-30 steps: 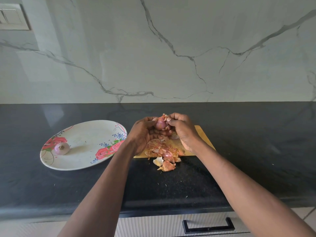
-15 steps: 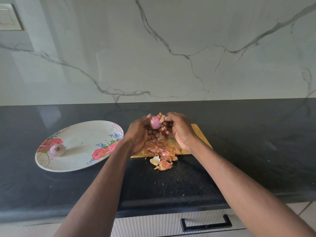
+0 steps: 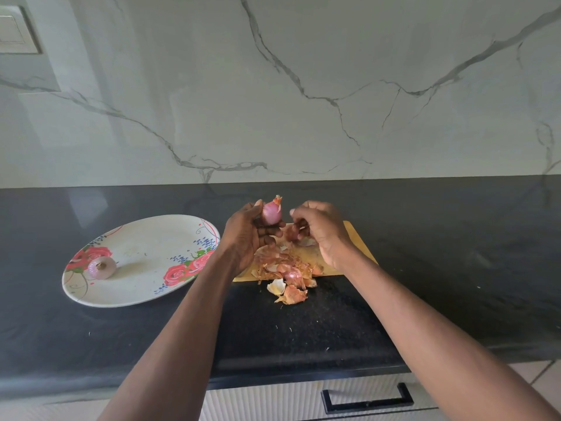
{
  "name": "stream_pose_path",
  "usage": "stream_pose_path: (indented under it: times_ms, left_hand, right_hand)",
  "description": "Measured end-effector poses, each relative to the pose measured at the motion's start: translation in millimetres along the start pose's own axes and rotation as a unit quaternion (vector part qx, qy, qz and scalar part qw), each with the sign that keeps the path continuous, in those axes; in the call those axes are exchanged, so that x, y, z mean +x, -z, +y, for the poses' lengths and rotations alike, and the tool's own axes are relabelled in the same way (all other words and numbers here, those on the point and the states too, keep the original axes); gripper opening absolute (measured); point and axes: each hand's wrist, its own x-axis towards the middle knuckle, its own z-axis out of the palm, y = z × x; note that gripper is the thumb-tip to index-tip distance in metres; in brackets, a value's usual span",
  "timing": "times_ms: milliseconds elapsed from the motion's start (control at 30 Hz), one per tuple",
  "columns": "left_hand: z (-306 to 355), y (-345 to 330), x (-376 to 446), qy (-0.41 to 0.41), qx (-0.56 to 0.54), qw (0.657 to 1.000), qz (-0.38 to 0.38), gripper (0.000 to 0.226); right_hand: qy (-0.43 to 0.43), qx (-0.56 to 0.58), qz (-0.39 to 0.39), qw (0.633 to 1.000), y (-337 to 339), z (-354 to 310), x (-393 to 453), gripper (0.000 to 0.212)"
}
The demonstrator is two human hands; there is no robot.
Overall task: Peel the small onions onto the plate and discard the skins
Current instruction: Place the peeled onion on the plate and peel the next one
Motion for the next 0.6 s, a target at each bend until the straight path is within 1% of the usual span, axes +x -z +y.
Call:
stream_pose_path:
  times_ms: [67,133,233,300,433,600]
  left_hand:
    - [0.0,0.5,0.0,-0.014,0.005,1.000,0.009,0.015]
    - [-1.4,0.6,0.7,-0.022,0.013,1.000,0.013,0.011]
    - [-2.4,2.3,1.6,-0.031,0.019,0.999,0.028,0.010]
    - [-2.2,4.0,2.4,-0.035,0.014,0.999,0.036,0.010]
    - [-0.7,3.2,-0.3,-0.034,0.025,0.999,0.024,0.011]
    - [-0.5,0.2,-3.1,-0.030,0.035,0.999,-0.017,0.010]
  right_hand:
    - [0.007,-0.036,0.006,0.999,-0.7,1.3,-0.5,0.019]
    - [0.002,-0.035,-0.013,0.999,-1.5,1.8,-0.4,0.007]
    - [0.016,-0.053,-0.017,0.998,-1.7,2.5,-1.2,0.018]
    - [0.033,-0.074,-0.007,0.997,-1.8,3.3,-2.4,0.018]
    - [0.050,-0.076,-0.008,0.996,-2.5,4.4,-3.8,0.030]
    - [0.080,-0.074,0.004,0.994,-2.8,6.9,-2.0,0.013]
